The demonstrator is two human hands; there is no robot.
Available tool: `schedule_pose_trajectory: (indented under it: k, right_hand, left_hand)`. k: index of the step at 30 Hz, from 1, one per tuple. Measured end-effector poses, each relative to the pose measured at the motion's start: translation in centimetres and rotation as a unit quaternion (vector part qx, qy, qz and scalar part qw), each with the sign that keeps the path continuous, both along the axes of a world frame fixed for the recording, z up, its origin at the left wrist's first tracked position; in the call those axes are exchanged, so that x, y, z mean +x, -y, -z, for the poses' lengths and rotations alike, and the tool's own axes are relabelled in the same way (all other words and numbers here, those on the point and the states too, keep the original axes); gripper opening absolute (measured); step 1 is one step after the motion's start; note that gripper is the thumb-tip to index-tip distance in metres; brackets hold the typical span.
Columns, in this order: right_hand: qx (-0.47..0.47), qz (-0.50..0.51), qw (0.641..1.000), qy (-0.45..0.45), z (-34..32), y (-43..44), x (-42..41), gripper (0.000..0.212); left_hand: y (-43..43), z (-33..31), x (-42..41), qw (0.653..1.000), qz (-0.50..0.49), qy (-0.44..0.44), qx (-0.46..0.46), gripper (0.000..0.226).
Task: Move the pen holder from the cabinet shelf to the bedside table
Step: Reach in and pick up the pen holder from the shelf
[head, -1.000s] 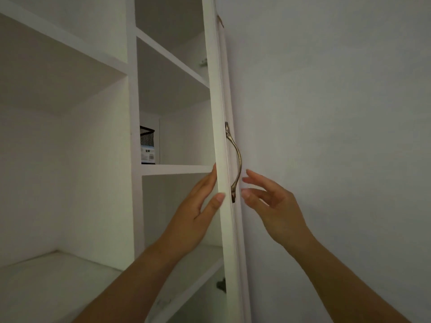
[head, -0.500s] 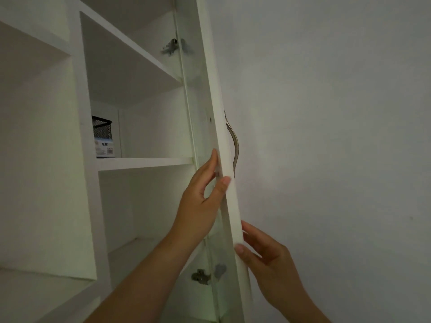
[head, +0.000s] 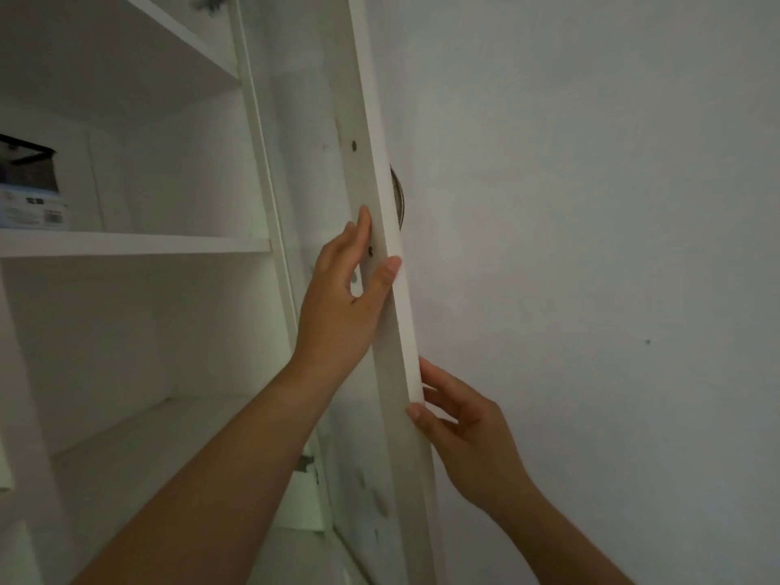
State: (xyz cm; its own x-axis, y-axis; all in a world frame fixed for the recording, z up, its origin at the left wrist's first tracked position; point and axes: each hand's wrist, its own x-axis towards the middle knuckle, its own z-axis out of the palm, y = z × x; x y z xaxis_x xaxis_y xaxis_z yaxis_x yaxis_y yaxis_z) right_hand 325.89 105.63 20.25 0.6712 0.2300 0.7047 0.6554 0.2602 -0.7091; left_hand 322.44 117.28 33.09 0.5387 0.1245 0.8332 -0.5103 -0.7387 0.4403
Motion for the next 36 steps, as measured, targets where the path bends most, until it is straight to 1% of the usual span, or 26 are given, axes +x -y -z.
schedule_pose_trajectory:
  k: [4,7,10,14,21,28,36]
  right_hand:
    - [0.002,-0.005,1.000,0.008,0.3,2.4,3.1,0.048]
    - [0.007,-0.011,1.000,0.005,0.6,4.1,6.1,0.048]
    - [-0.018,-0.003,1.000,0.018,1.0,5.5,9.2,0.049]
    - [-0.039,-0.015,0.998,0.046,1.4,7.0,12.5,0.050]
    - [-0.068,-0.050,0.995,0.062,0.9,8.7,17.3,0.050]
    - [-0.067,-0.036,0.996,0.050,1.5,9.0,20.2,0.049]
    - [-0.090,-0.037,0.994,0.039,2.7,9.6,22.4,0.045]
  left_hand:
    - [2.7,0.6,3.4,0.999,-0.038,-0.005,0.028,0.063]
    - [4.4,0.9,5.9,0.997,-0.065,-0.005,0.031,0.065]
    - [5.8,1.2,8.3,0.993,-0.105,-0.010,0.045,0.066]
    - [7.1,3.1,11.3,0.989,-0.129,-0.021,0.072,0.064]
    - [8.7,3.9,15.0,0.977,-0.201,-0.017,0.070,0.067]
    - [8.7,4.1,17.3,0.969,-0.217,-0.037,0.111,0.065]
    - [9.2,4.2,19.8,0.962,-0.247,-0.024,0.117,0.066]
